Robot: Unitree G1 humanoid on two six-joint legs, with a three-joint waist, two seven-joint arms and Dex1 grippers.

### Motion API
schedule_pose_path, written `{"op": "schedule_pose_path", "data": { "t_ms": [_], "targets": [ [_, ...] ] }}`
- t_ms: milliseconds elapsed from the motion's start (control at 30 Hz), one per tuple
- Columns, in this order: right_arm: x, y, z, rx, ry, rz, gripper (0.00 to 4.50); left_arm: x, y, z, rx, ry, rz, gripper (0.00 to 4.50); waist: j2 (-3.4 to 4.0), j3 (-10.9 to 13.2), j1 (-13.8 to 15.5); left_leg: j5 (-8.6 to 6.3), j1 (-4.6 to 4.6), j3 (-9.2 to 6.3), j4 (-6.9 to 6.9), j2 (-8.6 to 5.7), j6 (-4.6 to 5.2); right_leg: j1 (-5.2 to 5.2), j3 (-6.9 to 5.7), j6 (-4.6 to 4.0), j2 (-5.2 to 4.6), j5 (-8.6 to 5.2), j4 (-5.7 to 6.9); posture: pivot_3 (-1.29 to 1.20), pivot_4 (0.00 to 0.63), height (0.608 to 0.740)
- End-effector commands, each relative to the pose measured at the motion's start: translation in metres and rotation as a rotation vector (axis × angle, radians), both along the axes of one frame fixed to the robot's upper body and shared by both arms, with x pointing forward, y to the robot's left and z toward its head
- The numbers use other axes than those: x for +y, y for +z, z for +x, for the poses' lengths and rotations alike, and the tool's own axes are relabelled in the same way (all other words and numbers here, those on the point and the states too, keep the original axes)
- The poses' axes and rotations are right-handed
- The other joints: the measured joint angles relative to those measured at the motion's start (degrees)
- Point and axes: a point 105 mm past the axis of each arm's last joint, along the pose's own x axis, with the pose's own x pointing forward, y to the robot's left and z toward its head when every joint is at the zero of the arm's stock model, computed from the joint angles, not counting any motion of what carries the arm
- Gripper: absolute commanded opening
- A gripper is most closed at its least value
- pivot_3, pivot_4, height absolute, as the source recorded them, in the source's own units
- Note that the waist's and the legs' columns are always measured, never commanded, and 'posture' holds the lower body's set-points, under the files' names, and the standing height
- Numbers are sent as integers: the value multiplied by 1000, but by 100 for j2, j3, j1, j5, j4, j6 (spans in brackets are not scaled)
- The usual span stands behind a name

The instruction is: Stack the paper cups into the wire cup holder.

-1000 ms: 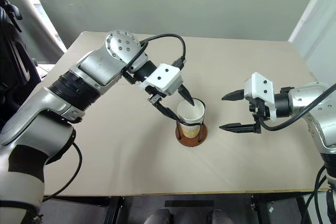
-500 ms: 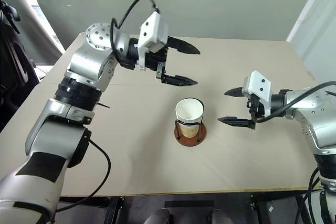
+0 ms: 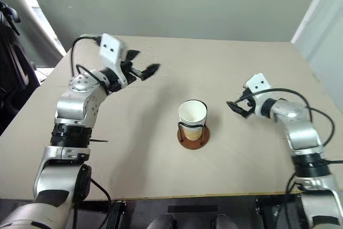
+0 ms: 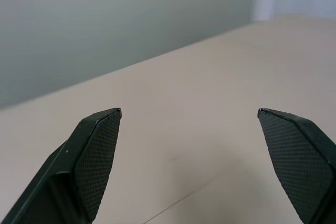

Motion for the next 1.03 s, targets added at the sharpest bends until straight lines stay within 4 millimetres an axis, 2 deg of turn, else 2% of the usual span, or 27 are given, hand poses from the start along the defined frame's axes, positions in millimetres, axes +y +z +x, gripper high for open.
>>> {"op": "schedule_pose_path", "data": {
  "t_ms": [33, 133, 300, 800, 1033],
  "targets": [
    [-13, 20, 9, -76, -125, 104, 4500, 19, 7, -2, -46, 118, -97, 4449, 0, 0, 19, 0, -5, 2, 0, -1, 0, -6, -4, 0, 0, 0, 0, 0, 150, 740],
    [-14, 22, 13, -83, -180, 202, 4500, 26, 3, -2, -49, 176, -136, 4449, 0, 0, 47, 0, -18, 0, 3, -5, -1, -16, -10, -2, -1, 0, -1, 0, 150, 740],
    [-18, 26, 18, -112, -249, 282, 4500, 21, -2, -3, -43, 174, -156, 4449, 0, 0, 53, 1, -19, 0, 0, -7, -3, -19, -11, -4, -1, -1, 0, 0, 150, 740],
    [-30, 31, 33, -151, -370, 322, 4500, 15, -16, -1, -13, 154, -145, 4449, 0, 0, 51, 4, -21, 2, -7, -6, -10, -28, -9, -9, -1, -1, 4, 0, 150, 740],
    [-36, 29, 37, -175, -398, 363, 4500, 0, -14, 3, -28, 114, -155, 4449, 0, 0, 54, 3, -22, 2, -8, -7, -11, -27, -8, -11, -2, 0, 4, 0, 150, 740]
  ]
}}
